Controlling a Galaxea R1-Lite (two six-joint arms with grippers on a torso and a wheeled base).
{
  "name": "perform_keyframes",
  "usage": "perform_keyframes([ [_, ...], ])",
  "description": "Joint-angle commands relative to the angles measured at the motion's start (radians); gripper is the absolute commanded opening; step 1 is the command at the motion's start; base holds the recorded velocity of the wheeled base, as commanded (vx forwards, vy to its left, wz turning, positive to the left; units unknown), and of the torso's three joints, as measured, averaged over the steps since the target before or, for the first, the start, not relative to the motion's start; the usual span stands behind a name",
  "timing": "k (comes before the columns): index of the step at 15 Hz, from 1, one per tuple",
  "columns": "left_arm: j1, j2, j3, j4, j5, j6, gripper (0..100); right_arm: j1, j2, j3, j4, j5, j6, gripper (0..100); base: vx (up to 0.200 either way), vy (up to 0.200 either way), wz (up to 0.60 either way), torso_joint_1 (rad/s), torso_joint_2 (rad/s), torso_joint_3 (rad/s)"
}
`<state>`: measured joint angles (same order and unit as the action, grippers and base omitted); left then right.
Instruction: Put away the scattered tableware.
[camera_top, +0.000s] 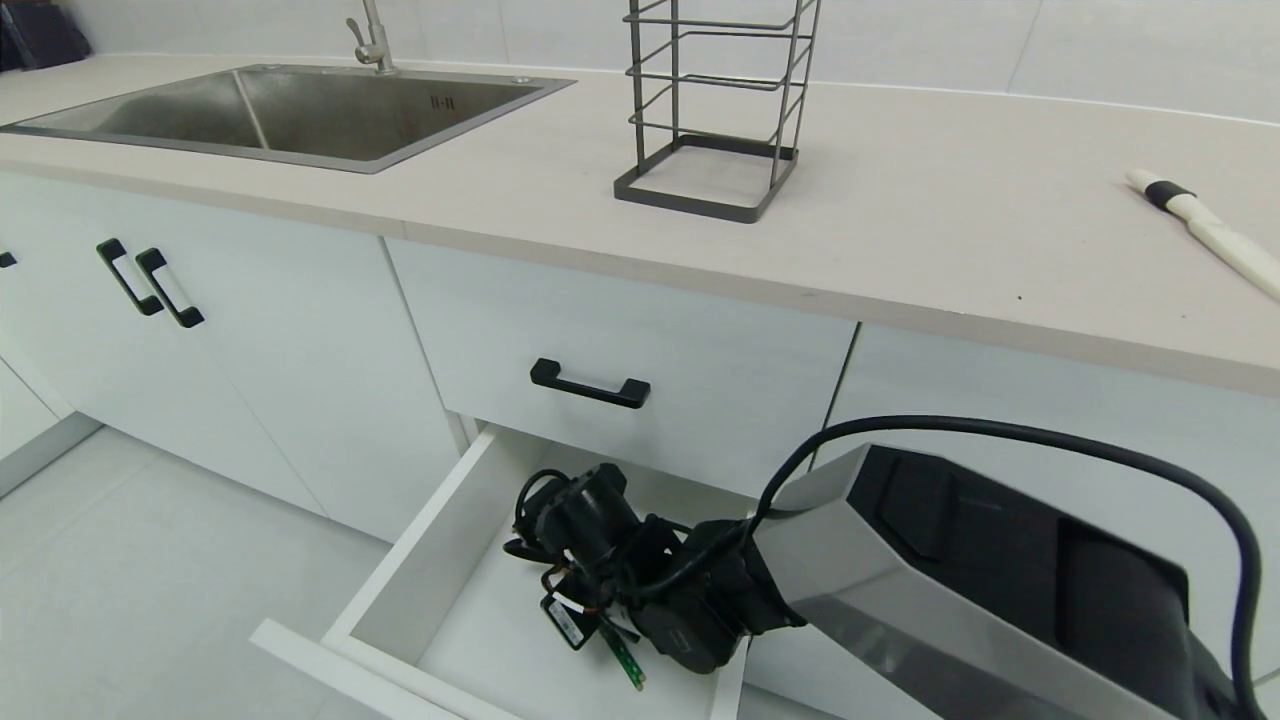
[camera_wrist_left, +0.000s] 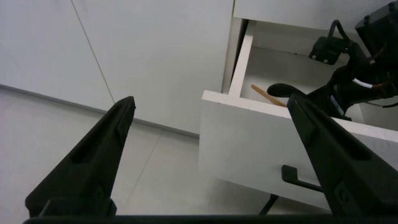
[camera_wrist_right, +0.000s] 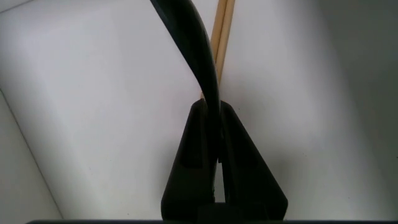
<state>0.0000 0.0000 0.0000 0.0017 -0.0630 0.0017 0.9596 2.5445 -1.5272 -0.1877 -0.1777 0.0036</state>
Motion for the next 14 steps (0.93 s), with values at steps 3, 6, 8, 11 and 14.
perform_keyframes([
  [3, 0.0, 0.002, 0.0, 0.0, 0.0, 0.0, 100, -0.001, 0.026, -0.013, 0.001, 0.0, 0.001, 0, 0.0, 0.0, 0.0, 0.0, 0.0, 0.0],
  [6, 0.0, 0.002, 0.0, 0.0, 0.0, 0.0, 100, -0.002, 0.037, -0.014, 0.001, 0.0, 0.001, 0, 0.0, 0.0, 0.0, 0.0, 0.0, 0.0],
  [8, 0.0, 0.002, 0.0, 0.0, 0.0, 0.0, 100, -0.002, 0.045, -0.025, 0.002, 0.0, 0.001, 0, 0.0, 0.0, 0.0, 0.0, 0.0, 0.0],
  [11, 0.0, 0.002, 0.0, 0.0, 0.0, 0.0, 100, -0.001, 0.062, -0.044, 0.01, 0.0, 0.001, 0, 0.0, 0.0, 0.0, 0.0, 0.0, 0.0],
  [14, 0.0, 0.002, 0.0, 0.0, 0.0, 0.0, 100, -0.001, 0.08, -0.057, 0.019, 0.0, 0.001, 0, 0.0, 0.0, 0.0, 0.0, 0.0, 0.0],
])
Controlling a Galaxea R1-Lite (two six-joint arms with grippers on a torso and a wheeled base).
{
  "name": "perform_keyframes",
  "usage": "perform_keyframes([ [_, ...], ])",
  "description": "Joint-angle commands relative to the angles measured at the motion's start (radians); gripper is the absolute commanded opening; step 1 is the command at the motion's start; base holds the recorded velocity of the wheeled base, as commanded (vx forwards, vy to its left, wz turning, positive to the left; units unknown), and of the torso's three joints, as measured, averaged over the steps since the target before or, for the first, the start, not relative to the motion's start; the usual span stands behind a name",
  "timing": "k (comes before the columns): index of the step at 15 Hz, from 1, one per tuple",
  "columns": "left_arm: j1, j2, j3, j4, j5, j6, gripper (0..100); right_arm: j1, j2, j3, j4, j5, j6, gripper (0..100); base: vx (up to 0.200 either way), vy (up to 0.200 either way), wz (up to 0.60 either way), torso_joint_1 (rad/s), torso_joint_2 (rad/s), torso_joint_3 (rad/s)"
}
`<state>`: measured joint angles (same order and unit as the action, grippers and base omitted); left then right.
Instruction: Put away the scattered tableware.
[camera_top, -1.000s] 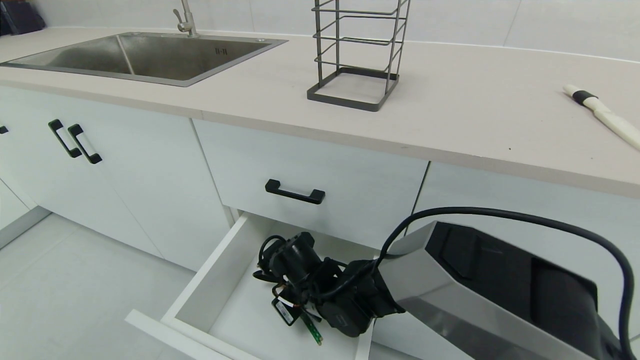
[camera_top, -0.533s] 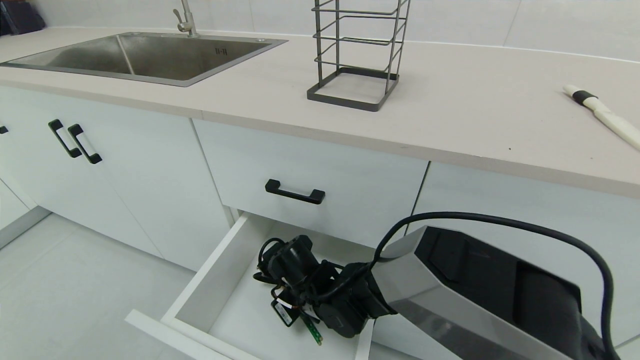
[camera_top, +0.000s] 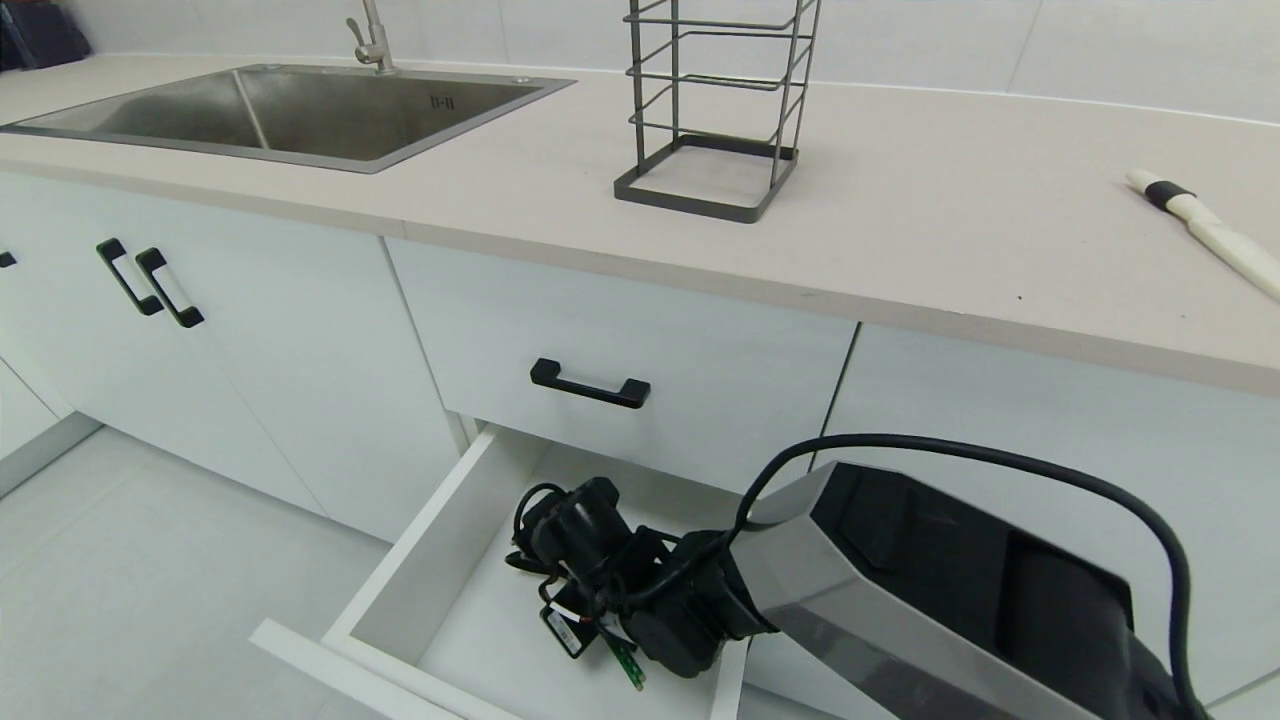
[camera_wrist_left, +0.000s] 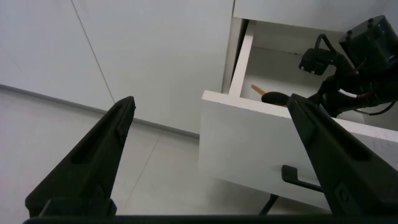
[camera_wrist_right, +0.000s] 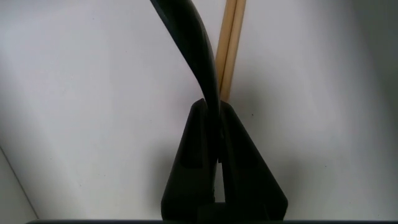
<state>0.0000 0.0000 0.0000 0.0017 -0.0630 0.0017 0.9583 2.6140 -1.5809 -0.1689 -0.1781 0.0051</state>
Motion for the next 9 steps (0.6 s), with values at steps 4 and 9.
perform_keyframes([
  [4, 0.0, 0.002, 0.0, 0.0, 0.0, 0.0, 100, 0.0, 0.034, -0.027, 0.006, 0.0, -0.001, 0, 0.0, 0.0, 0.0, 0.0, 0.0, 0.0],
  [9, 0.0, 0.002, 0.0, 0.0, 0.0, 0.0, 100, 0.002, 0.044, -0.033, 0.011, 0.0, 0.001, 100, 0.0, 0.0, 0.0, 0.0, 0.0, 0.0],
])
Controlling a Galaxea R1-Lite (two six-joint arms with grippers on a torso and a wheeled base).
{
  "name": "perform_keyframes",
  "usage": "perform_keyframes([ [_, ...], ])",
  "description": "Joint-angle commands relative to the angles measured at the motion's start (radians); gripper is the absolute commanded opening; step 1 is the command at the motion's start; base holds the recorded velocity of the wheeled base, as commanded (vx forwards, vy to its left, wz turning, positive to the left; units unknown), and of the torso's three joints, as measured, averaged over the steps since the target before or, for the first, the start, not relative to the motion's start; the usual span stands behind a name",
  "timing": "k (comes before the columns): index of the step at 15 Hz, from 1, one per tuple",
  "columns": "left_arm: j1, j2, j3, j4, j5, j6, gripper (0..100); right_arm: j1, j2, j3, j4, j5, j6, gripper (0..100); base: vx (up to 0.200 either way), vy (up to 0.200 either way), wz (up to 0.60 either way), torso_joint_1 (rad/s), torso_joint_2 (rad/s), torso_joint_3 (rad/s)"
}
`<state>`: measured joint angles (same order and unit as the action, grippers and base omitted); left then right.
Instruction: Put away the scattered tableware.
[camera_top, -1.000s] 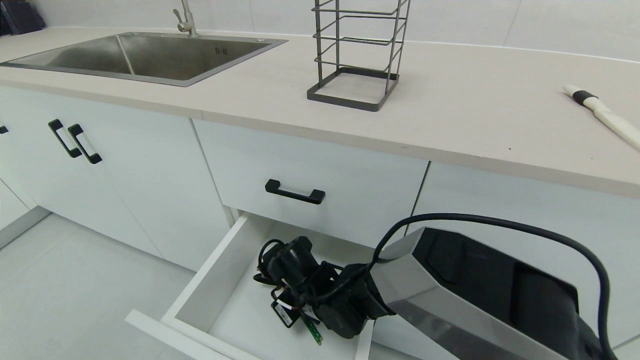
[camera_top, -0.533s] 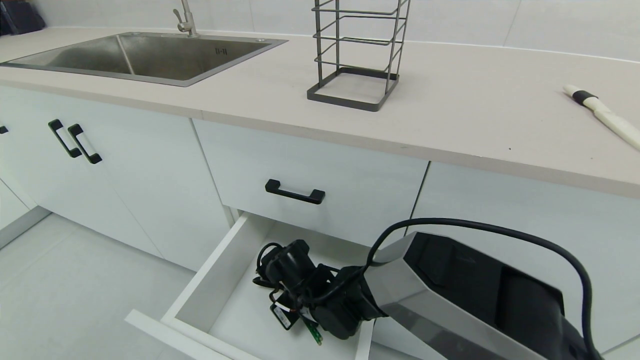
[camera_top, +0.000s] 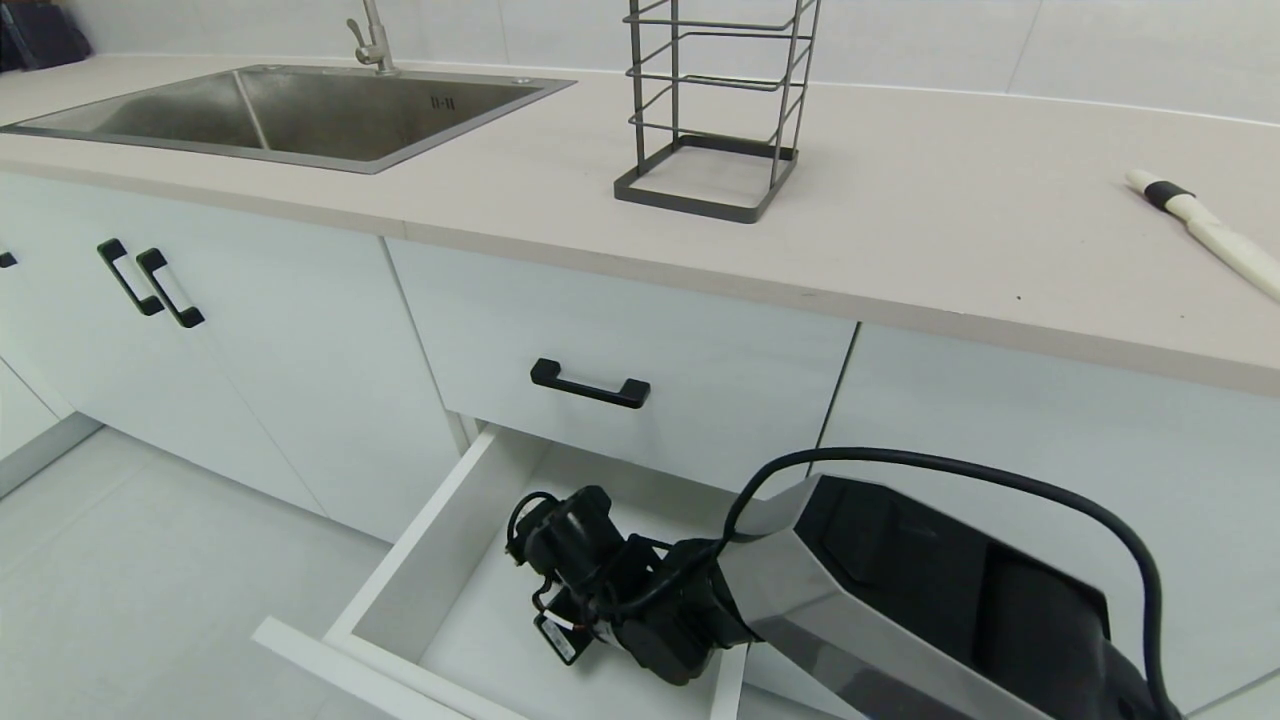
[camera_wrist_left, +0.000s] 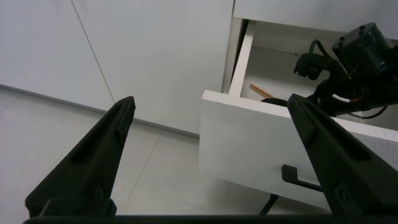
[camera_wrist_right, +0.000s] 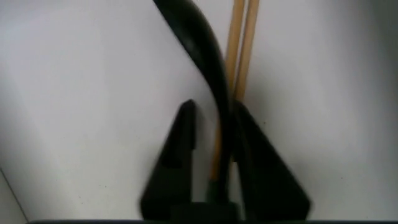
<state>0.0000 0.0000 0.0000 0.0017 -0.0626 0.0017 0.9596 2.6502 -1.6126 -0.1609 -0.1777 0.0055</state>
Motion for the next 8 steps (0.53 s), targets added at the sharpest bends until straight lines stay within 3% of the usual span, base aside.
perform_keyframes([
  [1, 0.0, 0.002, 0.0, 0.0, 0.001, 0.0, 100, 0.004, 0.005, -0.001, 0.003, 0.0, -0.001, 100, 0.0, 0.0, 0.0, 0.0, 0.0, 0.0],
  [8, 0.0, 0.002, 0.0, 0.0, 0.0, 0.0, 100, 0.025, -0.141, 0.072, -0.02, -0.002, -0.001, 100, 0.0, 0.0, 0.0, 0.0, 0.0, 0.0],
])
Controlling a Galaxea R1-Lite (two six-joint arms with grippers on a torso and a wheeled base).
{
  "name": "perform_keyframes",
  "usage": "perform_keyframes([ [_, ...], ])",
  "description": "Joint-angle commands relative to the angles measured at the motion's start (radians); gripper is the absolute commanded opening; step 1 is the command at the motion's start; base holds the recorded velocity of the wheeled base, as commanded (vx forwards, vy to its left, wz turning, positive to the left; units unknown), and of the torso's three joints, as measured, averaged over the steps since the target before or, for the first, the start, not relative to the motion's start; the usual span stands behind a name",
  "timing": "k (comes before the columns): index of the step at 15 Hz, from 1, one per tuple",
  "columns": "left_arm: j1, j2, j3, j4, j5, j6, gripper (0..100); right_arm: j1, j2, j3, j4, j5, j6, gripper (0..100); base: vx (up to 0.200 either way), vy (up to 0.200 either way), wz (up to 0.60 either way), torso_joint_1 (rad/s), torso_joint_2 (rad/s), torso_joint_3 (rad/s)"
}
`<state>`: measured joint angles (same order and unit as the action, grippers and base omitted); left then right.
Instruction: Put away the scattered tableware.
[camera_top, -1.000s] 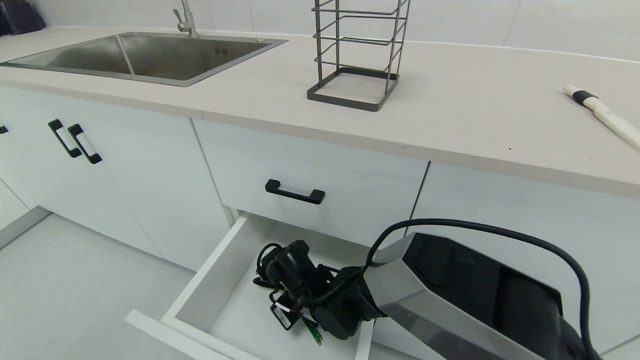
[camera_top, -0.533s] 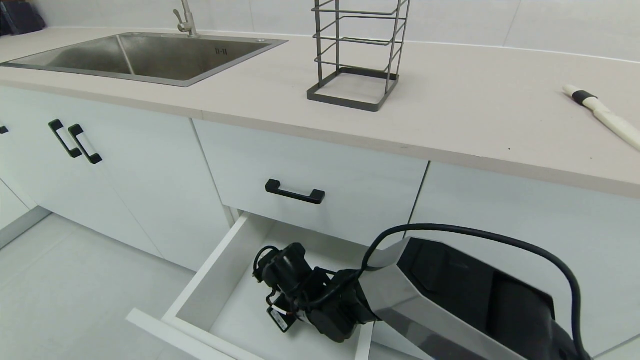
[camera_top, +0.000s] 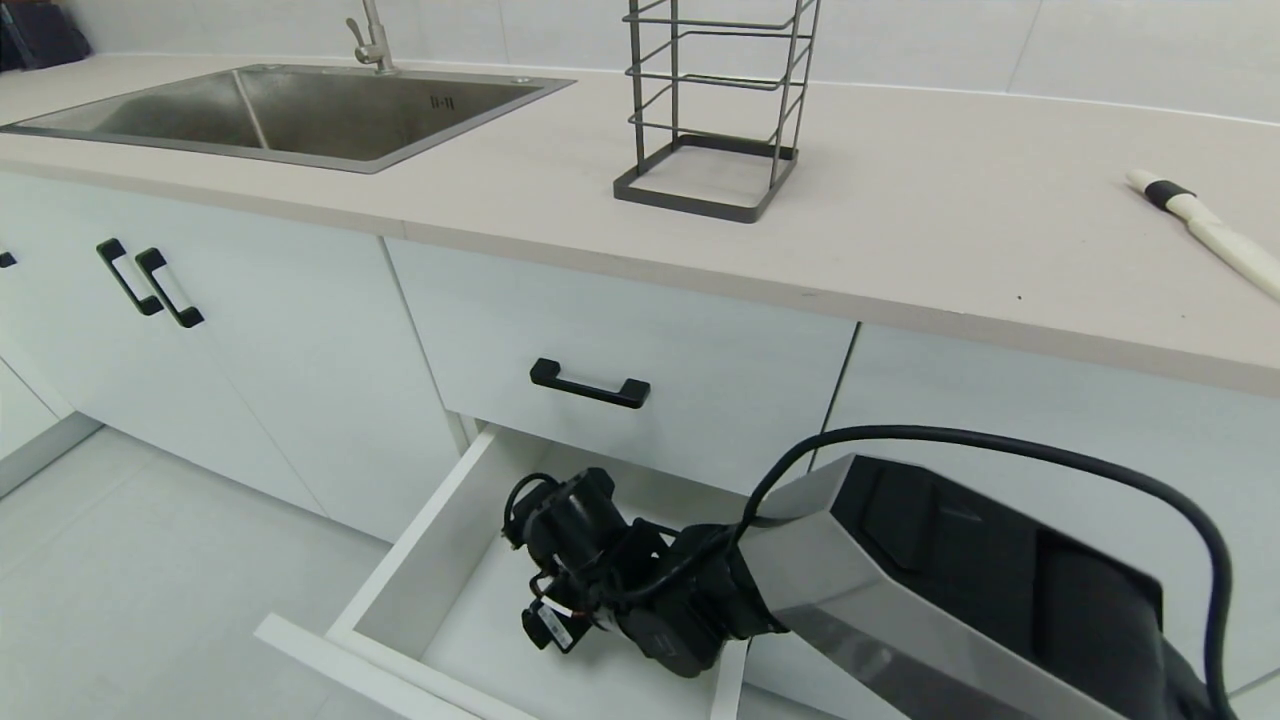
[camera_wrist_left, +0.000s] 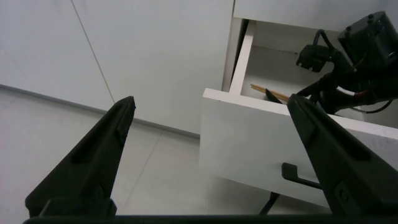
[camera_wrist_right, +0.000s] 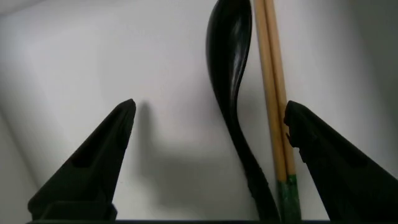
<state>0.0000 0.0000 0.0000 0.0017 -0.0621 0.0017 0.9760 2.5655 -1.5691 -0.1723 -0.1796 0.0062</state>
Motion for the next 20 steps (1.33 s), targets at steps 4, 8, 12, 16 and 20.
perform_keyframes([
  [4, 0.0, 0.002, 0.0, 0.0, -0.001, 0.0, 100, 0.044, -0.148, 0.104, -0.035, -0.009, -0.002, 100, 0.0, 0.0, 0.0, 0.0, 0.0, 0.0],
  [8, 0.0, 0.002, 0.0, 0.0, 0.001, 0.0, 100, 0.086, -0.269, 0.204, -0.075, -0.018, -0.002, 100, 0.0, 0.0, 0.0, 0.0, 0.0, 0.0],
  [12, 0.0, 0.002, 0.0, 0.0, -0.001, 0.0, 100, 0.102, -0.412, 0.36, -0.139, -0.02, -0.002, 100, 0.0, 0.0, 0.0, 0.0, 0.0, 0.0],
  [16, 0.0, 0.002, 0.0, 0.0, 0.001, 0.0, 100, 0.147, -0.651, 0.707, -0.34, -0.037, -0.005, 100, 0.0, 0.0, 0.0, 0.0, 0.0, 0.0],
  [20, 0.0, 0.002, 0.0, 0.0, 0.001, 0.0, 100, 0.098, -0.904, 0.945, -0.391, -0.037, -0.012, 100, 0.0, 0.0, 0.0, 0.0, 0.0, 0.0],
])
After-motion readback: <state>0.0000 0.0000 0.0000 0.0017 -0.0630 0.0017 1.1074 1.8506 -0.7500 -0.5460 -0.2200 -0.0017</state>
